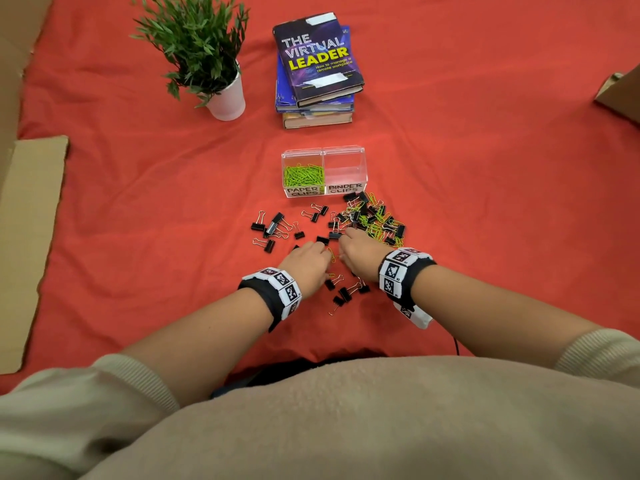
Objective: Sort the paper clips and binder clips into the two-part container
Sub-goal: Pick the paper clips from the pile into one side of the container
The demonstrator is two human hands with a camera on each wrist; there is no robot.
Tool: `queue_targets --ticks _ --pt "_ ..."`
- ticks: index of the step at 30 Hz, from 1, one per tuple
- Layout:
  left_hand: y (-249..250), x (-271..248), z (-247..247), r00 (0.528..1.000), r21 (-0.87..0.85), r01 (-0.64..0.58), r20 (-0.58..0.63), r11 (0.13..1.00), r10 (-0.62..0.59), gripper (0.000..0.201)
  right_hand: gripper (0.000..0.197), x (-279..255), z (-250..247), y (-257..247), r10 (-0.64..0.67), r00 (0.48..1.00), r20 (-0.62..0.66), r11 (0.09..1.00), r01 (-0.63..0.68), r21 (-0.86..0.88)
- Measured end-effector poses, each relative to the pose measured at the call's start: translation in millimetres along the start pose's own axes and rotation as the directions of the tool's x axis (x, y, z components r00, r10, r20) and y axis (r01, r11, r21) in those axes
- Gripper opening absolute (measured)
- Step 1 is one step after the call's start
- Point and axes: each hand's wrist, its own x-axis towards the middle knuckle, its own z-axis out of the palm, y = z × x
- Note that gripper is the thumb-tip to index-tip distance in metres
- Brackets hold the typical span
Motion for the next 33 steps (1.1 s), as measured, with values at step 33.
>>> queue_targets --ticks 33 --pt "2.7 26.3 -6.2 0.997 -0.006 0.068 0.030 0.998 -0.068 0.018 0.026 -26.4 -7.1 -7.1 0.345 0.930 0.126 0.929 -0.358 0.098"
